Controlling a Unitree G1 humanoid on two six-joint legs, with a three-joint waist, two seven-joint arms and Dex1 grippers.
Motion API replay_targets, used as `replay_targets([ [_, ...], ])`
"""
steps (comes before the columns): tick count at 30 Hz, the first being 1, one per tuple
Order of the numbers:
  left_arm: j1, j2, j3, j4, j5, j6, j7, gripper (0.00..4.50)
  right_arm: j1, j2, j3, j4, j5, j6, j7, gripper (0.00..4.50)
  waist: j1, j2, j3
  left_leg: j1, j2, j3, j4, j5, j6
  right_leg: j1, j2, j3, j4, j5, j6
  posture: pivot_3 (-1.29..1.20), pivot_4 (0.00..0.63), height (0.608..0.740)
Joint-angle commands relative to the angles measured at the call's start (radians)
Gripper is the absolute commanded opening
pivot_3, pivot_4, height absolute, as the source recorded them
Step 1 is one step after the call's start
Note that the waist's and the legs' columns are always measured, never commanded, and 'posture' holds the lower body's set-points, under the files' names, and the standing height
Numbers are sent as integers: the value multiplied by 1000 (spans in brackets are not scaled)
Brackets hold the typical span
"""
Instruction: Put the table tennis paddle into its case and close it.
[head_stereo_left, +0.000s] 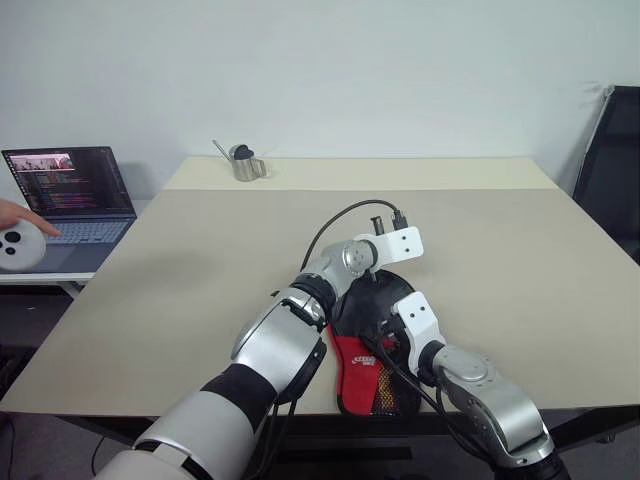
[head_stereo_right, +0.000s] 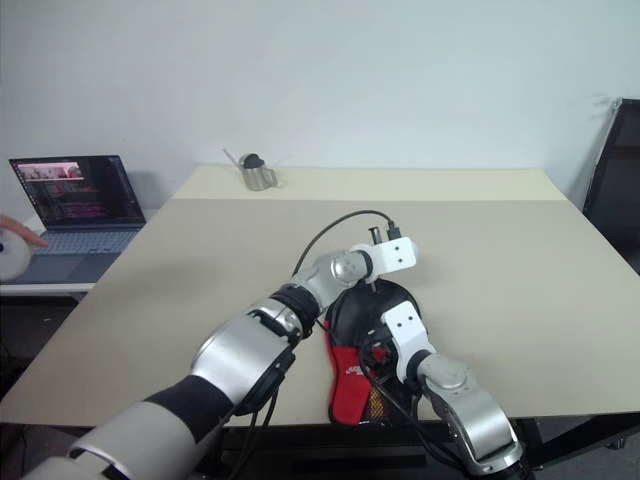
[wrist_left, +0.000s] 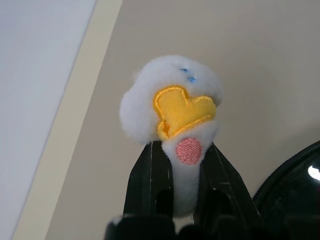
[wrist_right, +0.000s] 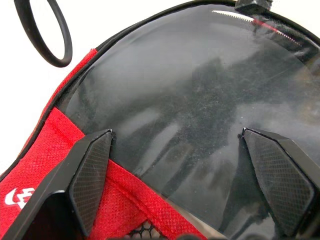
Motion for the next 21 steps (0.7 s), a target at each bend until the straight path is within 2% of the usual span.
replay_targets([
  [1, 9, -6, -10, -27, 6, -13, -34, 181, 59, -3, 44, 112, -6, 115, -4, 4500, 0, 0, 0, 0, 0, 0, 0, 0, 0, 0, 0, 0, 0, 0, 0, 0, 150, 740],
  [2, 15, -4, -10, -27, 6, -10, -38, 181, 56, 0, 44, 114, -7, 115, -5, 4500, 0, 0, 0, 0, 0, 0, 0, 0, 0, 0, 0, 0, 0, 0, 0, 0, 150, 740],
  [4, 24, 1, -12, -27, 5, -6, -53, 891, 49, 7, 45, 118, -8, 115, -7, 4500, -1, 0, 0, 0, 0, 0, 0, 0, 0, 0, 0, 0, 0, 0, 0, 0, 150, 740],
  [5, 29, 5, -17, -27, 9, -5, -60, 1063, 45, 10, 44, 120, -8, 115, -8, 4500, -1, 0, 0, 0, 0, 0, 0, 0, 0, 0, 1, 0, 0, 0, 0, 0, 150, 740],
  [12, 42, 14, -38, -28, 28, -11, -58, 3472, 25, 29, 35, 126, -5, 121, -7, 4500, -4, 0, 0, 0, 0, 0, -1, 0, 0, 0, 1, 0, 0, 0, 0, 0, 150, 740],
  [21, -2, 52, -9, -39, 4, -68, -27, 3472, -11, 31, 29, 167, -9, 107, 7, 4500, -6, 1, -1, 1, 1, 0, 0, 0, 0, 0, 3, 1, 0, 0, 1, 0, 150, 740],
])
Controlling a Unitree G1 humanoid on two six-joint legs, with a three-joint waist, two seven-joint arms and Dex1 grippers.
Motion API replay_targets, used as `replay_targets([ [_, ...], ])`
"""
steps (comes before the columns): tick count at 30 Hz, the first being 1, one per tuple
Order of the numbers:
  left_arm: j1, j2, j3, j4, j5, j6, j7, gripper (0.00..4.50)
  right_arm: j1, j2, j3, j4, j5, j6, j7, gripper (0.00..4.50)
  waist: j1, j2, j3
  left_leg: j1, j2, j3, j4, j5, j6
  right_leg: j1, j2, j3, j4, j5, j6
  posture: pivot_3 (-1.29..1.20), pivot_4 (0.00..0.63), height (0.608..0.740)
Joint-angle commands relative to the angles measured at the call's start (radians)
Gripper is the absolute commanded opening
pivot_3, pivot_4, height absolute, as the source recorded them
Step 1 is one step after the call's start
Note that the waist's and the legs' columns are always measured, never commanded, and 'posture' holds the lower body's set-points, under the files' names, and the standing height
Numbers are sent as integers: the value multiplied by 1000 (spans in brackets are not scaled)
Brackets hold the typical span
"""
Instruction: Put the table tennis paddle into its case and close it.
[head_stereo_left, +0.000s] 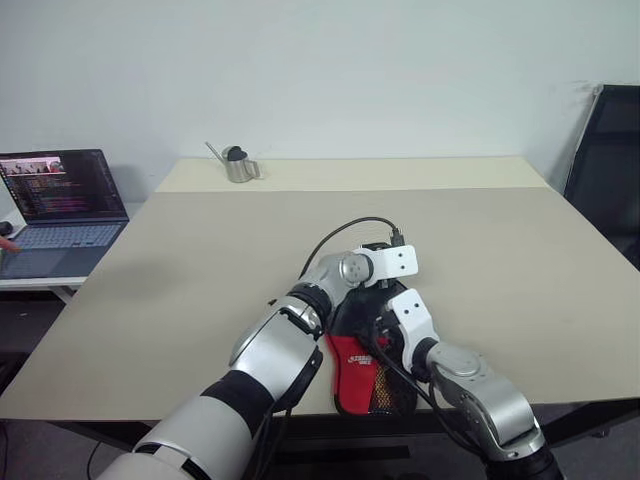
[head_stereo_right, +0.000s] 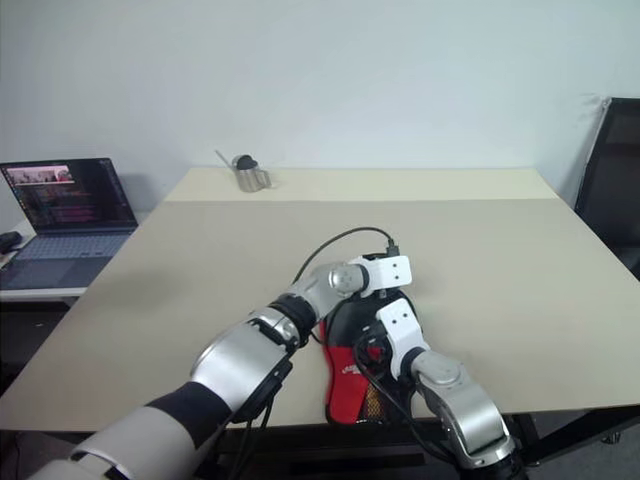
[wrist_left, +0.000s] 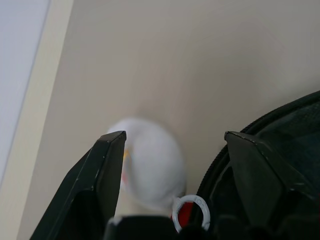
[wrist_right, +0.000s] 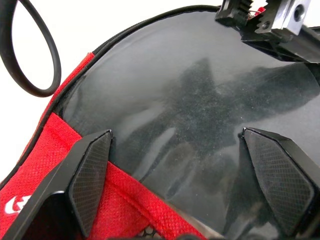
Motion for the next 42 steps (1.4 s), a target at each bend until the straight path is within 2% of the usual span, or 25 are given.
replay_targets([
  [1, -55, 34, 27, -37, -23, -51, 21, 3472, 29, -5, 28, 133, -3, 77, 8, 4500, 0, 0, 0, 0, 0, 0, 0, 0, 0, 0, 0, 0, 0, 0, 0, 0, 150, 740],
  [8, -79, 124, 148, -67, -156, -159, -88, 3472, -7, -9, 19, 165, 0, 63, 28, 4500, 0, 0, 0, 0, 0, 0, 0, 0, 0, 0, 1, 1, 0, 1, 1, 0, 150, 740],
  [15, -1, 291, 265, -131, -307, -233, -291, 3472, -28, -30, -24, 110, 36, 80, 77, 4500, -2, 1, 1, 0, 0, 0, 0, 0, 0, -2, 1, 2, 0, 1, 0, 0, 150, 740],
  [19, 92, 375, 356, -216, -440, -175, -430, 3472, -36, -59, -48, 30, 91, 102, 134, 4500, 0, 1, 1, -1, 0, 0, 0, 0, 0, -3, 1, 2, 0, 1, -1, 0, 150, 740],
  [20, 115, 386, 371, -243, -469, -155, -462, 3472, -38, -66, -56, 14, 104, 107, 146, 4500, 1, 1, 1, -1, 0, 0, 0, 0, 0, -3, 1, 2, -1, 4, -5, 0, 150, 740],
  [22, 187, 408, 394, -343, -532, -99, -542, 3472, -41, -84, -77, -35, 144, 131, 176, 4500, 3, 1, 2, -4, 0, -1, 0, 0, 0, -4, 1, 2, -2, 4, -6, 0, 150, 740],
  [23, 216, 413, 397, -389, -551, -72, -565, 3472, -44, -94, -86, -48, 159, 138, 188, 4500, 3, 1, 2, -5, 1, -1, 0, -1, 0, -5, 0, 2, -2, 4, -6, 0, 150, 740],
  [28, 488, 428, 383, -879, -706, 193, -688, 3472, -67, -166, -176, -197, 308, 230, 282, 4500, 0, 5, 5, -13, 3, -2, 1, -1, -1, -10, -1, 3, -5, 4, -6, 0, 150, 740],
  [30, 587, 421, 348, -1080, -760, 310, -714, 3472, -93, -228, -242, -232, 370, 261, 332, 4500, 1, 6, 6, -22, 2, 0, 3, -1, -2, -21, -2, 5, -2, 4, -6, 0, 150, 740],
  [33, 685, 427, 307, -1267, -804, 435, -724, 3472, -146, -307, -358, -256, 477, 316, 389, 4500, 4, 9, 8, -23, 1, 0, 3, -1, -2, -22, -3, 5, -2, 5, -7, 0, 150, 740],
  [38, 722, 428, 258, -1320, -781, 501, -680, 3472, -210, -418, -440, -186, 514, 306, 413, 4500, 6, 9, 8, -21, 1, 0, 2, -2, 1, -20, -2, 5, -1, 5, -7, 0, 150, 740],
  [42, 728, 415, 215, -1302, -757, 482, -663, 4352, -238, -464, -451, -109, 492, 255, 398, 4500, 5, 9, 8, -21, 1, 2, 3, -2, 1, -20, -2, 6, -1, 5, -8, 0, 150, 740],
])
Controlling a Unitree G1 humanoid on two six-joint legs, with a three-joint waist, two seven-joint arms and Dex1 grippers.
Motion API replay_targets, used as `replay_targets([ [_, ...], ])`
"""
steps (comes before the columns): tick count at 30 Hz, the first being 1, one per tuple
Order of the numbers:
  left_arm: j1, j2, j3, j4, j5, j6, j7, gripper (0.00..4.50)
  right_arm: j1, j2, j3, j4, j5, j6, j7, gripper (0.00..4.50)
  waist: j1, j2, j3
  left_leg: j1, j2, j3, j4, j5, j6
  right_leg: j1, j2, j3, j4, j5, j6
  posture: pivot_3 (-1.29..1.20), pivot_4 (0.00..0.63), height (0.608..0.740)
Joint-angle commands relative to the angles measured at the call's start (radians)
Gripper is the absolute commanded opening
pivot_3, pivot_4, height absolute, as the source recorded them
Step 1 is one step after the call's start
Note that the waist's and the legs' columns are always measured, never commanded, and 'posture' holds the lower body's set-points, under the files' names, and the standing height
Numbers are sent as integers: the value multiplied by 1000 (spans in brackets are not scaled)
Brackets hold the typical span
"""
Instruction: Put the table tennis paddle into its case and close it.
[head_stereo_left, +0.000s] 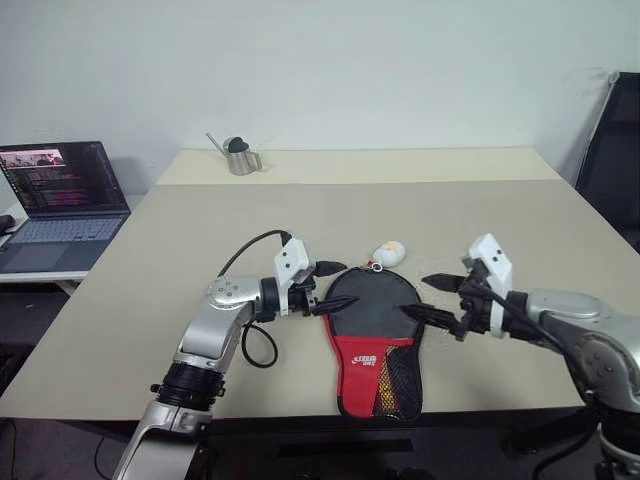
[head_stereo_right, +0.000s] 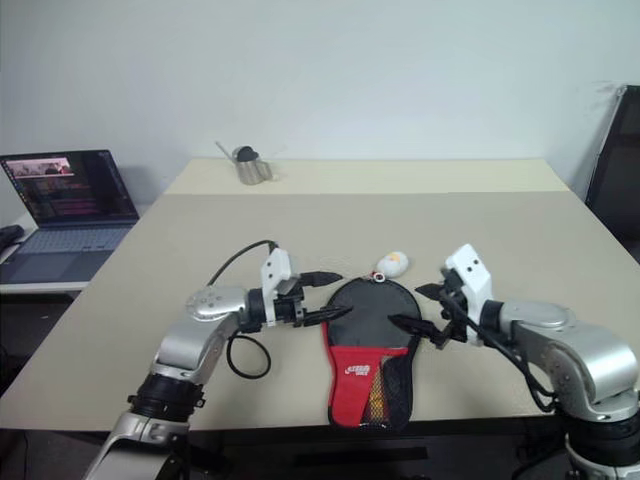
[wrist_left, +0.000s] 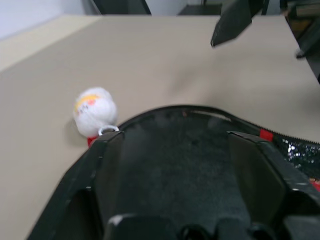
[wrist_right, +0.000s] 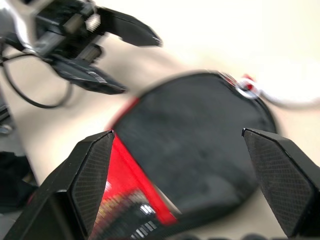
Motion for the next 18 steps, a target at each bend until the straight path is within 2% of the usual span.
replay_targets([
  [1, -3, -12, -29, -7, 18, -25, 24, 4453, -52, -21, -34, 56, -12, -61, -16, 4500, -2, 0, 0, 0, 0, 1, 0, 0, 0, 0, 0, 1, 0, 0, 0, 0, 150, 740],
  [7, -11, -49, -86, 67, 57, -89, 36, 4453, -200, 39, 4, 271, -96, -157, -115, 4500, -3, 1, 1, 0, 0, 1, 0, 1, -2, -1, 0, 1, 0, 0, 0, 0, 150, 740],
  [13, -12, -79, -111, 149, 109, -181, 82, 4453, -369, 153, 97, 539, -180, -254, -138, 4500, -6, 1, 1, -1, 0, 2, 0, 2, -4, -2, 0, 2, 0, 0, 0, 0, 150, 740],
  [18, -5, -90, -111, 145, 104, -177, 83, 4453, -574, 274, 133, 1004, -307, -495, -174, 4500, -6, 2, 1, 0, 0, 3, 0, 2, -4, -3, -1, 2, 1, 1, -1, 0, 150, 740],
])
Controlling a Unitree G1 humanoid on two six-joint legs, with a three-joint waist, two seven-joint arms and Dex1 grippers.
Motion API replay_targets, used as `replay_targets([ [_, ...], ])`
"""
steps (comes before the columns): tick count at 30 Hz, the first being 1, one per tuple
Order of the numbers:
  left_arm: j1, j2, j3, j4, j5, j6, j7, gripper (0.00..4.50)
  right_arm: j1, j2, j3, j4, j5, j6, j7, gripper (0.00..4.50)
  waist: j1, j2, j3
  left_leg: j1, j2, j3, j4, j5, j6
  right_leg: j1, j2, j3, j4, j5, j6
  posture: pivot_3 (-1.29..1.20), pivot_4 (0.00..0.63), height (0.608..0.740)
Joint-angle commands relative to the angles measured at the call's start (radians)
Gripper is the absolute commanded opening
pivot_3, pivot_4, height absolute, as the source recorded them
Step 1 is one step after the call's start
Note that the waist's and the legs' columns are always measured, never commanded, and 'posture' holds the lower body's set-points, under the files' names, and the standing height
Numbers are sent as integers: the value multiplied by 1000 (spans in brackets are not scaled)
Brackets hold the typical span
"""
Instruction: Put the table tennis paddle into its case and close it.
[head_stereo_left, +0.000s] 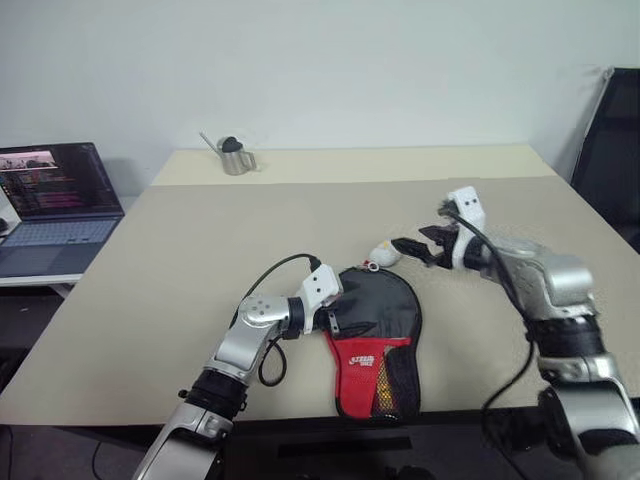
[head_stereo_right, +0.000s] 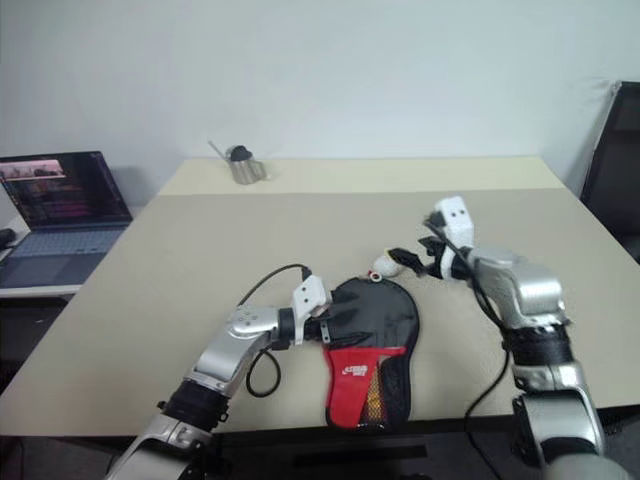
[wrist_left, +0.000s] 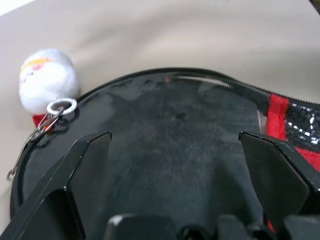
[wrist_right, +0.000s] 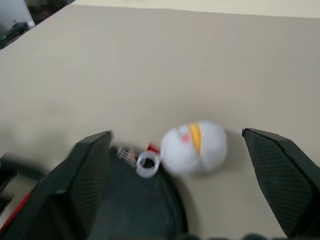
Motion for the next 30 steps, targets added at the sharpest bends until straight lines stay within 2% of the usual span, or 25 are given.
replay_targets([
  [1, -3, -5, 0, -24, -2, -15, 10, 4453, -124, 44, -9, 270, -72, -184, -25, 4500, 1, 0, 0, 0, 0, 0, 0, 0, 0, 0, 0, 0, 0, 0, 0, 0, 150, 740],
  [4, 9, -2, -4, -41, 3, -8, 12, 4453, -226, 95, -9, 543, -132, -345, -61, 4500, 0, 0, 0, 0, 0, 0, -1, 0, 0, 0, 0, 0, -1, 0, 0, 0, 150, 740],
  [8, 26, 5, -4, -68, 3, 8, 20, 4453, -293, 144, -6, 751, -187, -478, -73, 4500, -3, 1, 0, 0, 0, 0, -1, 0, 0, -1, -1, 0, -1, 0, 0, 0, 150, 740],
  [18, 40, 15, -5, -89, 8, 23, 39, 4453, -297, 210, -20, 882, -241, -520, -60, 4500, -21, 2, 1, 0, 1, -1, 0, 0, -1, -1, -2, 0, 1, 0, 0, 0, 150, 740],
  [21, 32, 14, -11, -70, 14, 18, 38, 4500, -299, 214, -31, 886, -244, -530, -77, 3865, -23, 2, 1, 0, 1, -1, 0, 0, -1, -1, -2, 0, 1, 0, 0, 0, 150, 740],
  [27, 9, 19, -40, 42, 57, -20, 26, 4500, -292, 219, -30, 880, -264, -539, -77, 1859, -23, 3, 0, 0, 0, -1, 0, 0, -1, -1, -2, 0, 1, 0, 0, 0, 150, 740],
  [30, -1, 19, -60, 126, 76, -39, 8, 4500, -287, 221, -26, 868, -275, -551, -85, 1023, -23, 4, -1, 1, 0, -1, 0, 0, -1, 0, -2, 0, 2, 0, 0, 0, 150, 740],
])
